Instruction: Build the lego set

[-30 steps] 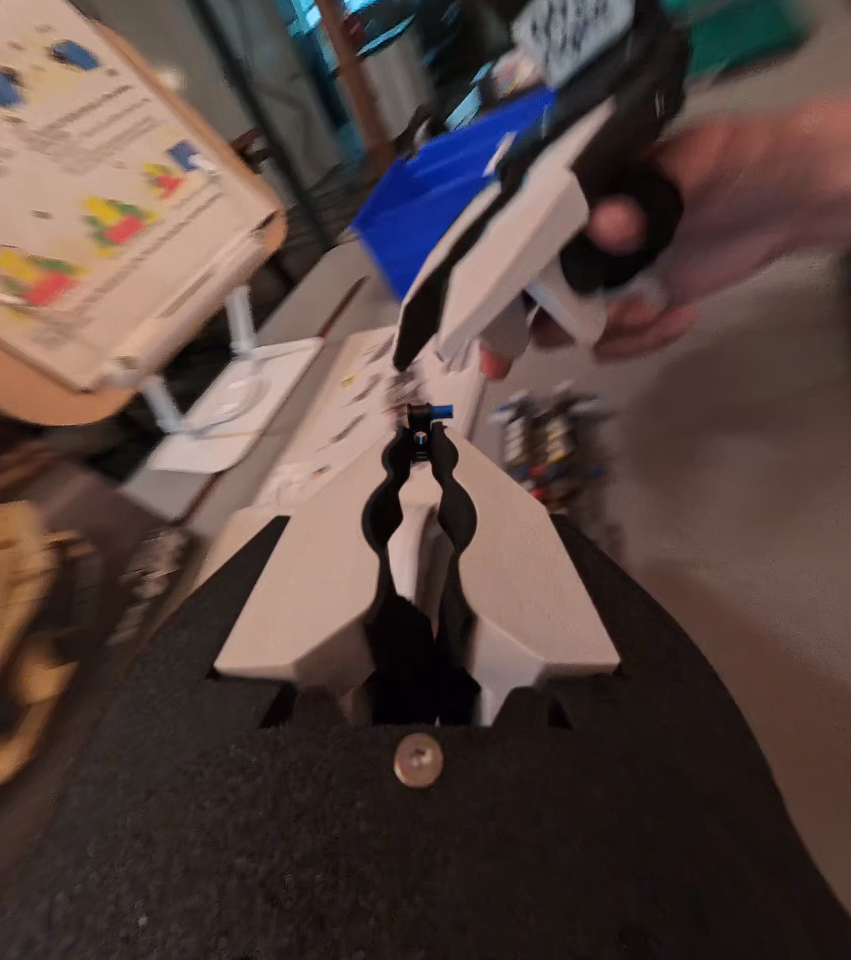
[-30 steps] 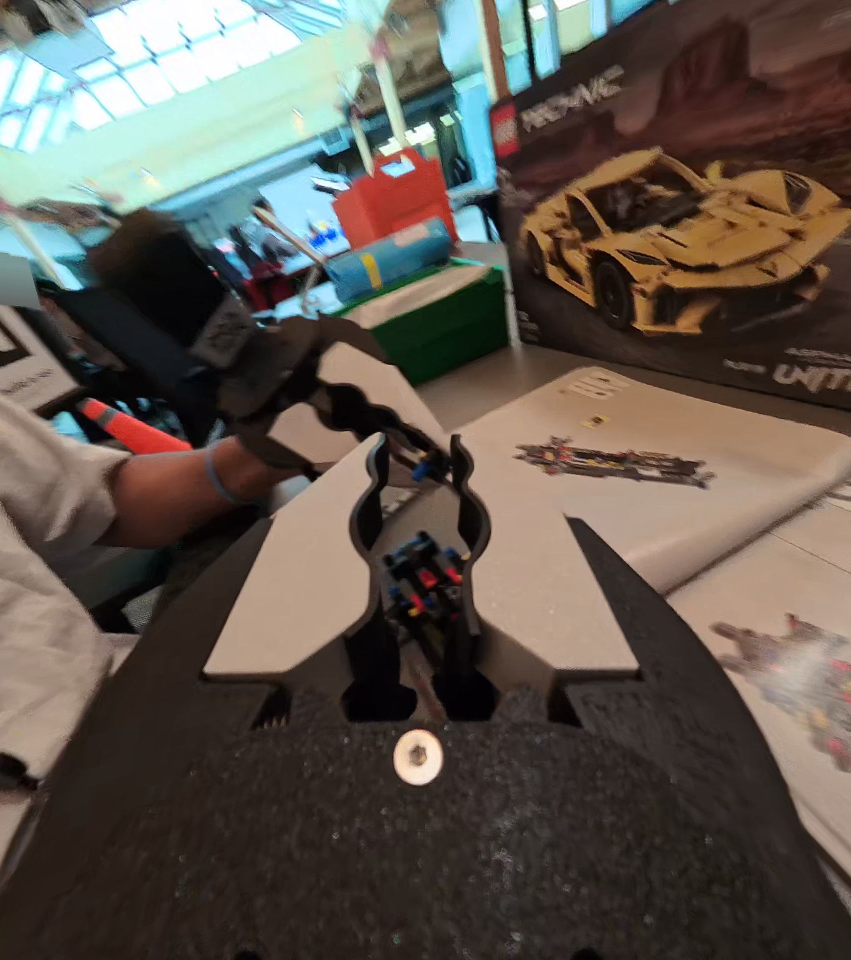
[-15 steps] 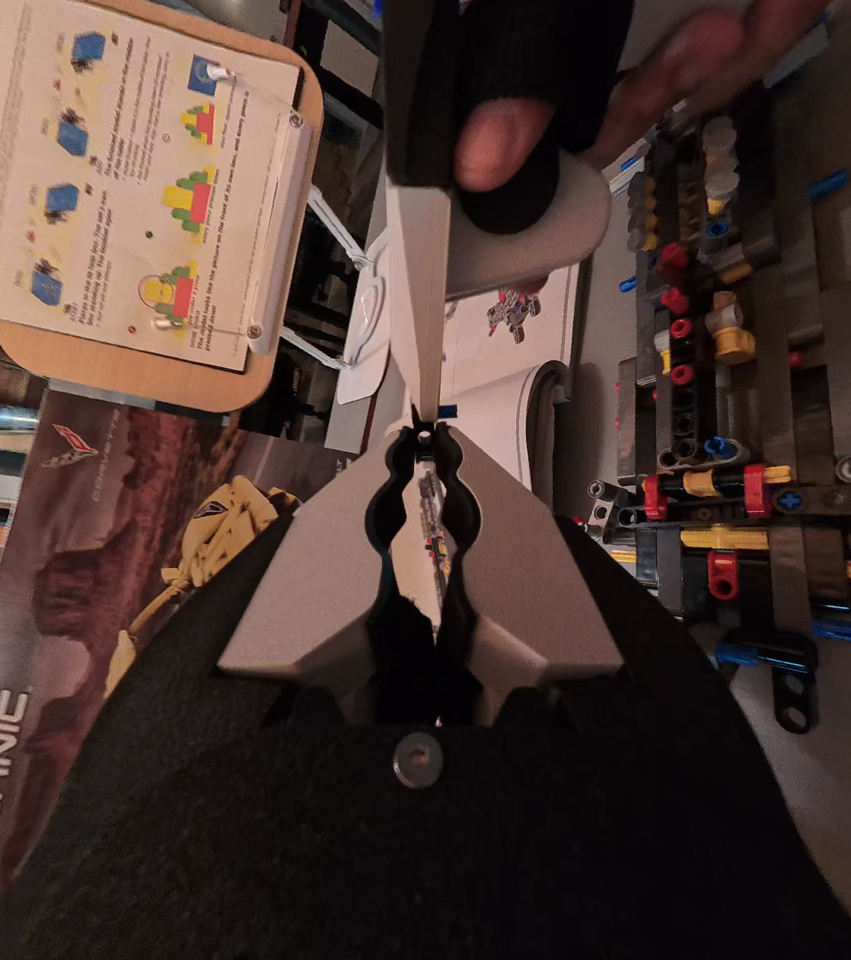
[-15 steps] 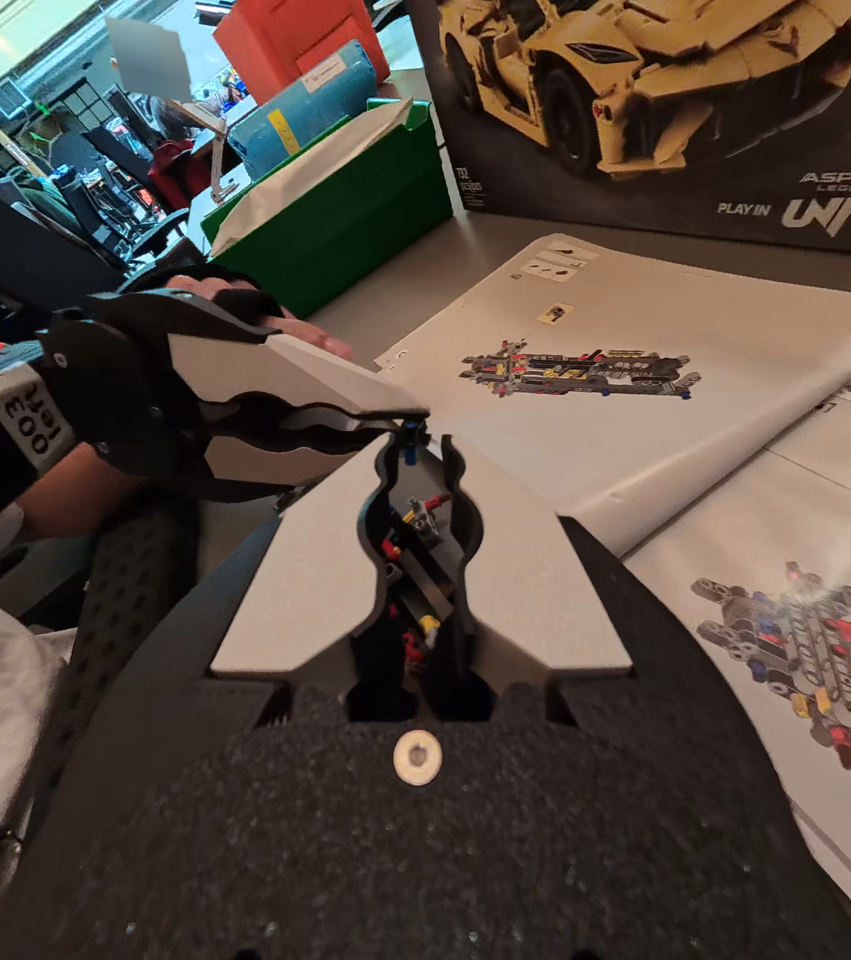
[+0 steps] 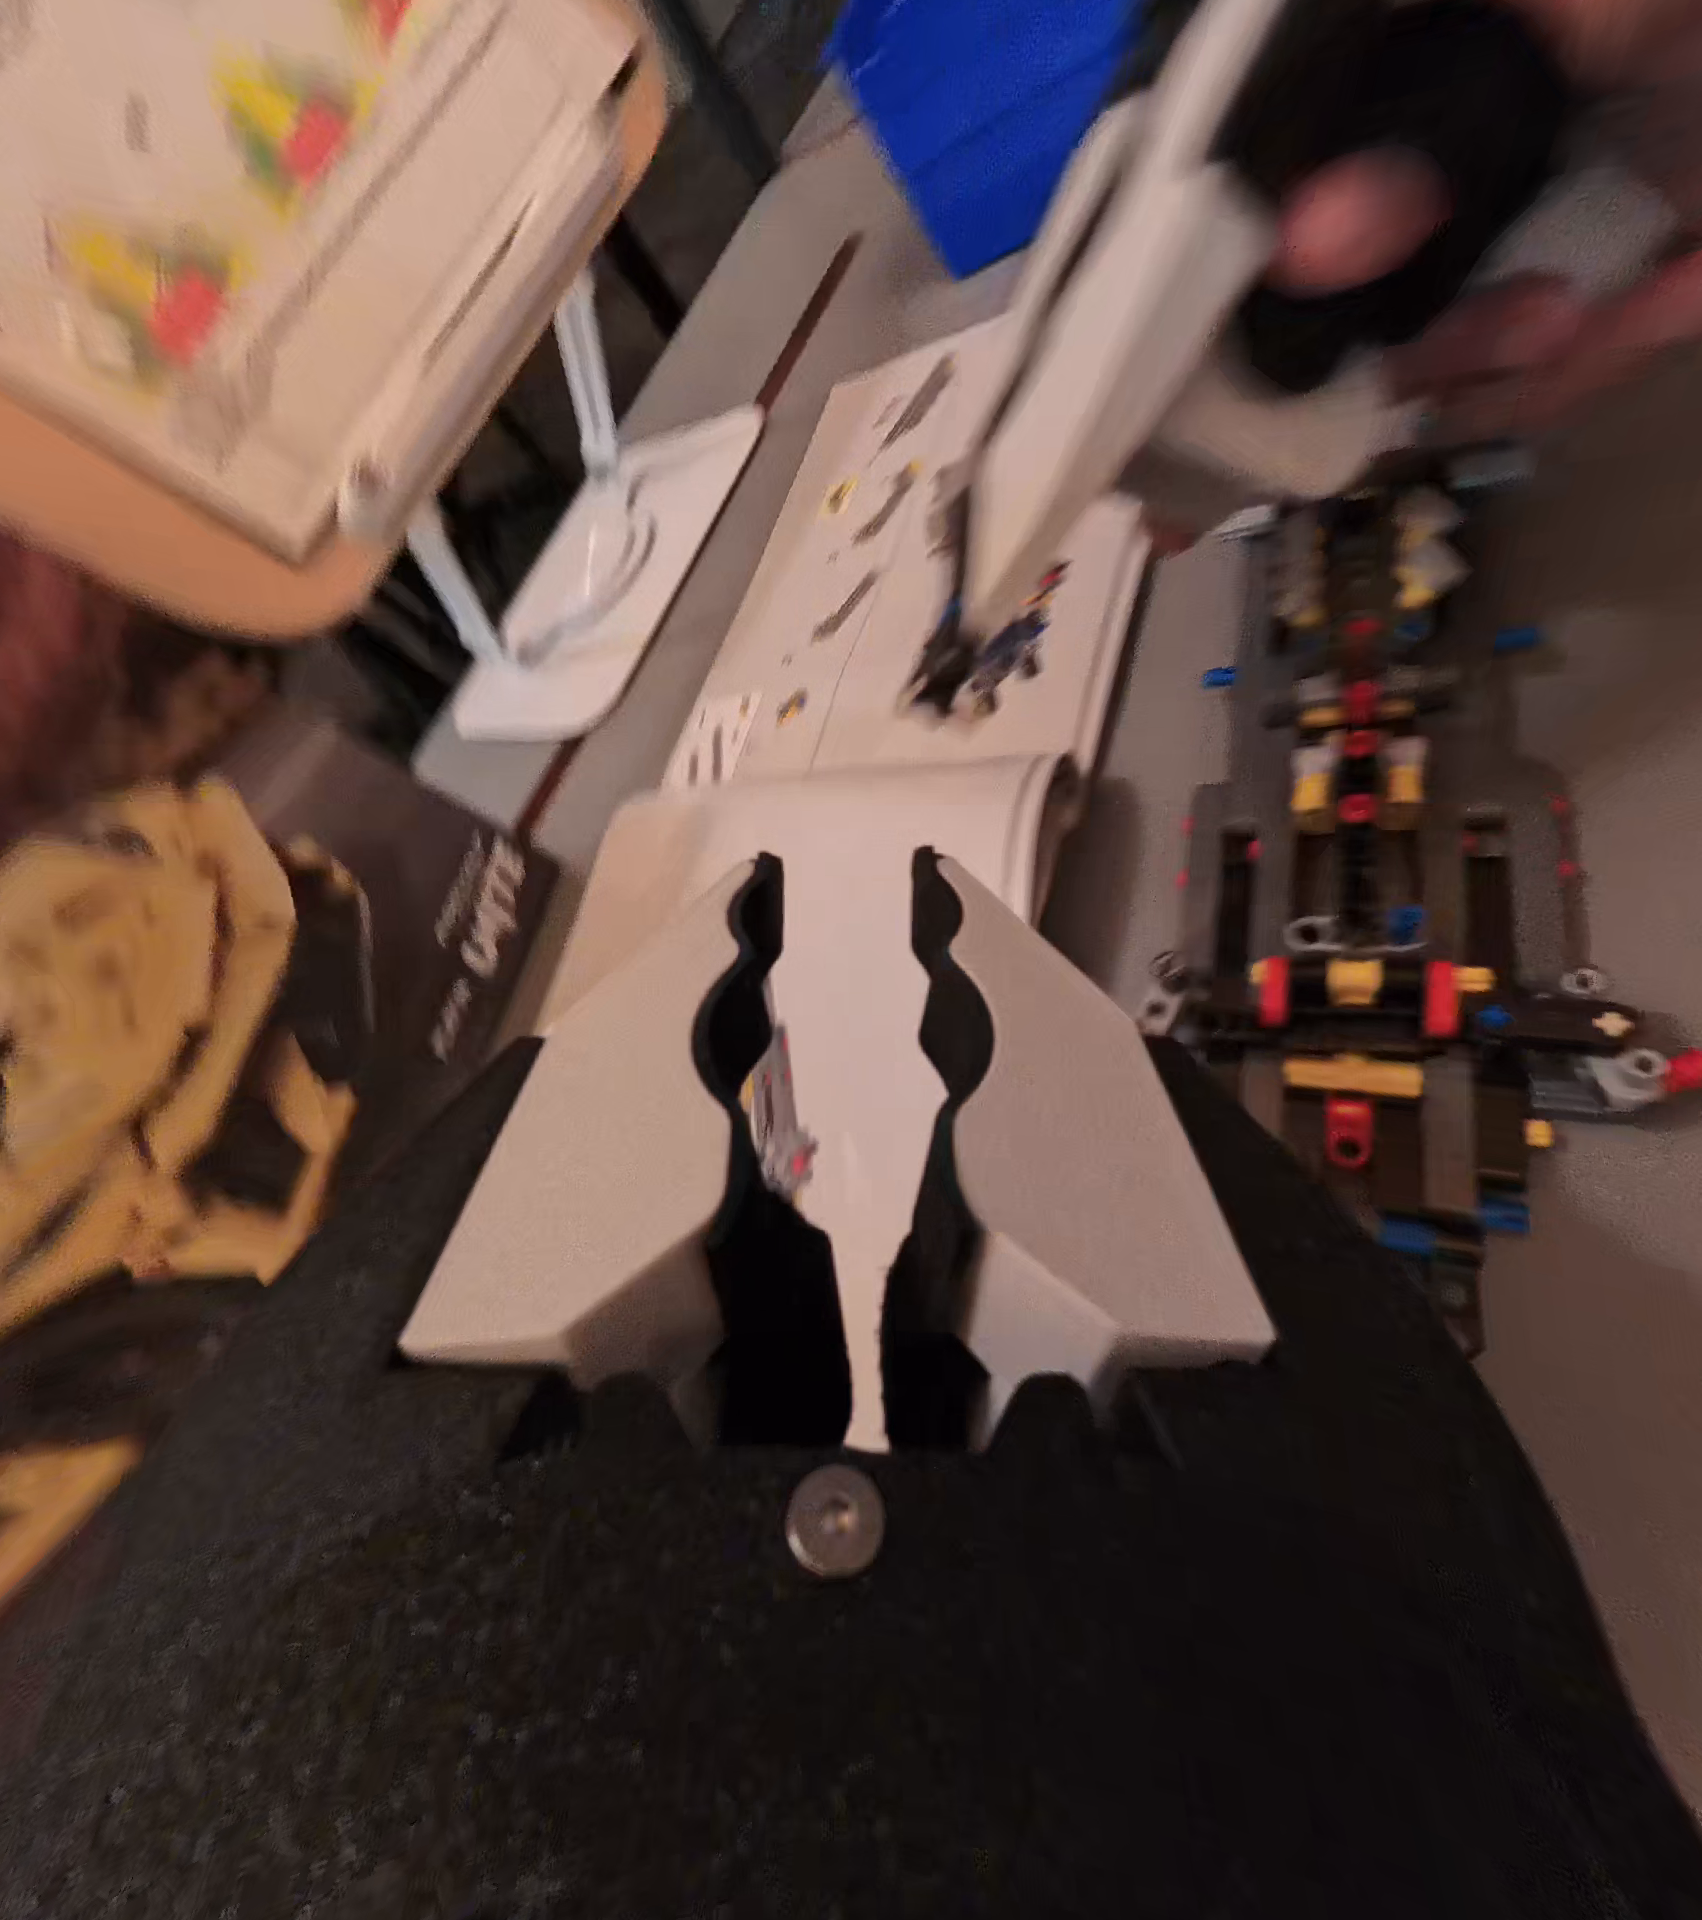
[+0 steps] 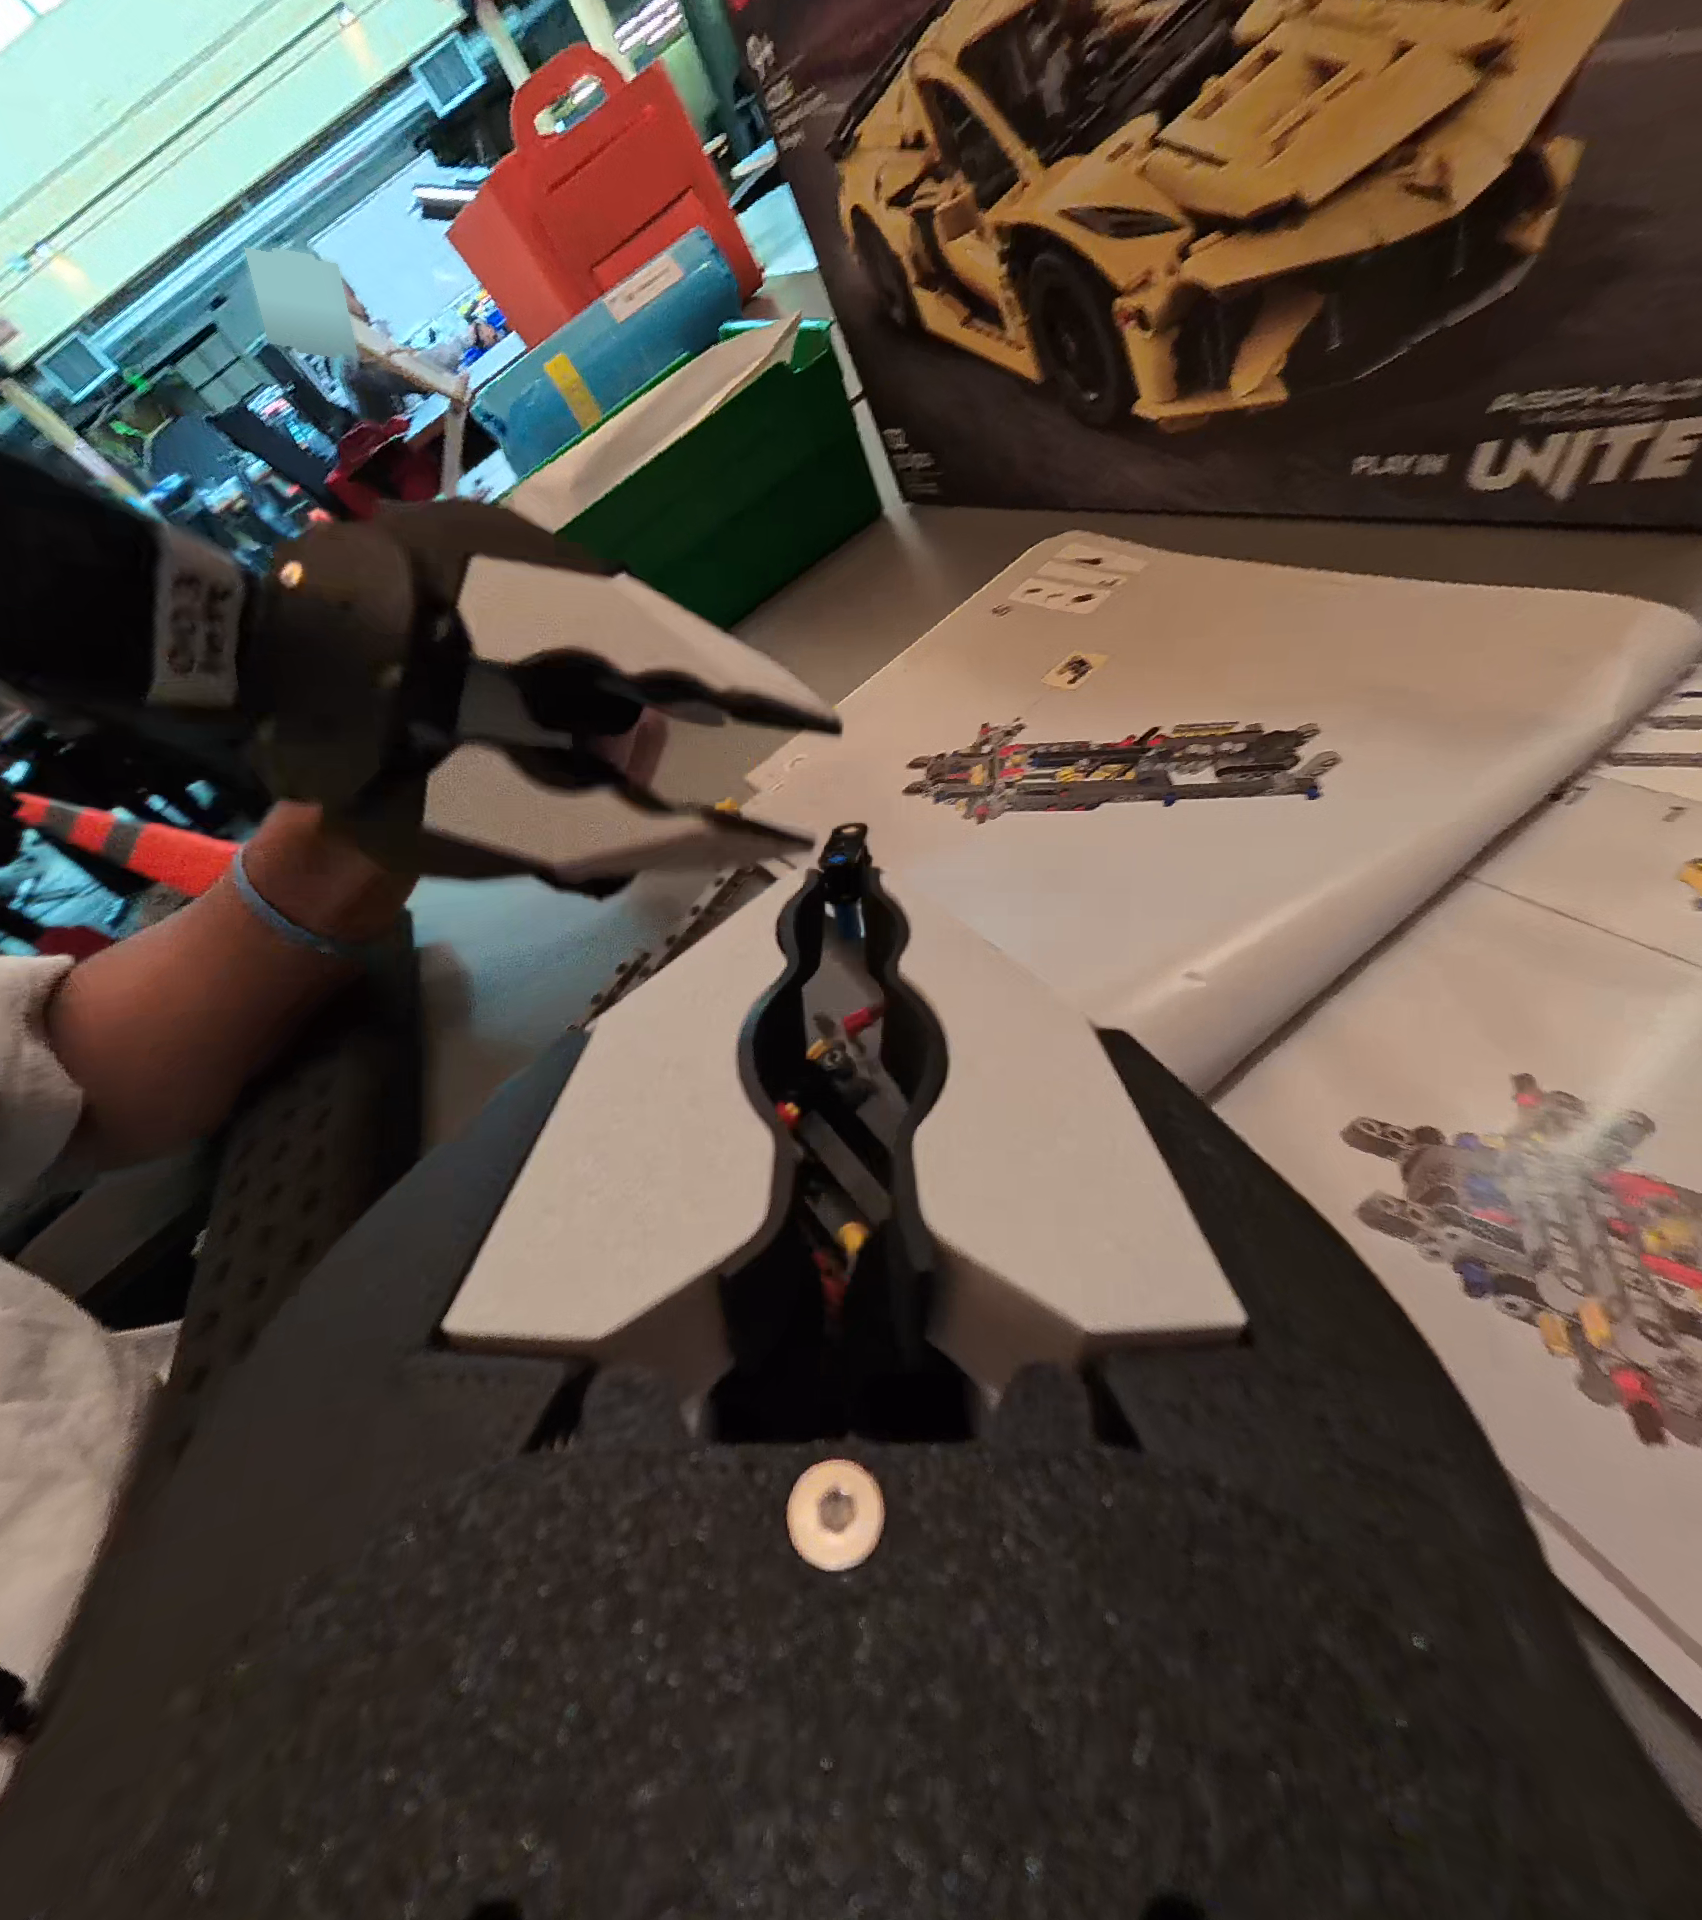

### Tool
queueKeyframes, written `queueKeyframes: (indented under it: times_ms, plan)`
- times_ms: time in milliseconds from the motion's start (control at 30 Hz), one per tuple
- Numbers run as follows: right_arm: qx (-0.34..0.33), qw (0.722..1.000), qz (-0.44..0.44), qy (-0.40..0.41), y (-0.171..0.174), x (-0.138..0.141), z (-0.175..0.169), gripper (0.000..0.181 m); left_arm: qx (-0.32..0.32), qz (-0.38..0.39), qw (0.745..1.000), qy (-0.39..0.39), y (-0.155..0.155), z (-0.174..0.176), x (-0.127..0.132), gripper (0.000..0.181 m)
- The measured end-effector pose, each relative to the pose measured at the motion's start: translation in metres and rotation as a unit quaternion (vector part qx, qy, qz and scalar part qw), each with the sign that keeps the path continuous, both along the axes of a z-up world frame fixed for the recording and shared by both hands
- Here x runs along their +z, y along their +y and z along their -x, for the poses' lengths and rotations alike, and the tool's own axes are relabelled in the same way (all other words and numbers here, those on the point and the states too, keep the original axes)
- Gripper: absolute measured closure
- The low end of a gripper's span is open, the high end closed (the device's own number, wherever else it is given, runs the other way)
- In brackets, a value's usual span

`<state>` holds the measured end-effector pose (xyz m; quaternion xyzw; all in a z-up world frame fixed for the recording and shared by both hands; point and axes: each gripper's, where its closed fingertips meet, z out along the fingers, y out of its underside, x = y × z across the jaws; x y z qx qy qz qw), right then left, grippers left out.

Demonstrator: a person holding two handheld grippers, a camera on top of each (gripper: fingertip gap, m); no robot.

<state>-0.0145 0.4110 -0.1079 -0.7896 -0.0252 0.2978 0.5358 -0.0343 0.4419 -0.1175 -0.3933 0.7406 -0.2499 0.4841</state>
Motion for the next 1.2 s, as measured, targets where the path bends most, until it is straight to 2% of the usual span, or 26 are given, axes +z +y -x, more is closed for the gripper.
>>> queueKeyframes:
  times_ms: [100,200,233,300,367,667,800,1200]
  plan:
    - [-0.047,0.999,-0.012,-0.013,-0.003,0.002,-0.013,0.175,0.133,0.114,0.985,0.016,0.073,0.013,-0.002,0.162]
    - [-0.066,0.998,-0.014,-0.012,-0.004,0.003,-0.016,0.176,0.274,0.181,0.944,0.017,0.147,0.043,-0.011,0.163]
    - [-0.066,0.998,-0.013,-0.013,-0.004,0.003,-0.015,0.176,0.314,0.191,0.930,0.019,0.166,0.053,-0.015,0.163]
    - [-0.062,0.998,-0.009,-0.021,-0.003,0.000,-0.012,0.175,0.352,0.209,0.912,0.030,0.185,0.066,-0.026,0.163]
    - [-0.059,0.998,-0.003,-0.034,-0.002,-0.005,-0.011,0.176,0.362,0.214,0.906,0.036,0.190,0.068,-0.033,0.163]
    - [-0.060,0.998,0.001,-0.019,-0.002,-0.009,-0.015,0.176,0.359,0.149,0.919,0.073,0.187,0.062,-0.051,0.164]
    - [-0.062,0.998,0.002,-0.018,-0.002,-0.009,-0.016,0.175,0.352,0.167,0.918,0.071,0.183,0.059,-0.052,0.165]
    - [-0.057,0.998,0.000,-0.020,-0.002,-0.008,-0.013,0.175,0.339,0.155,0.926,0.060,0.176,0.054,-0.041,0.166]
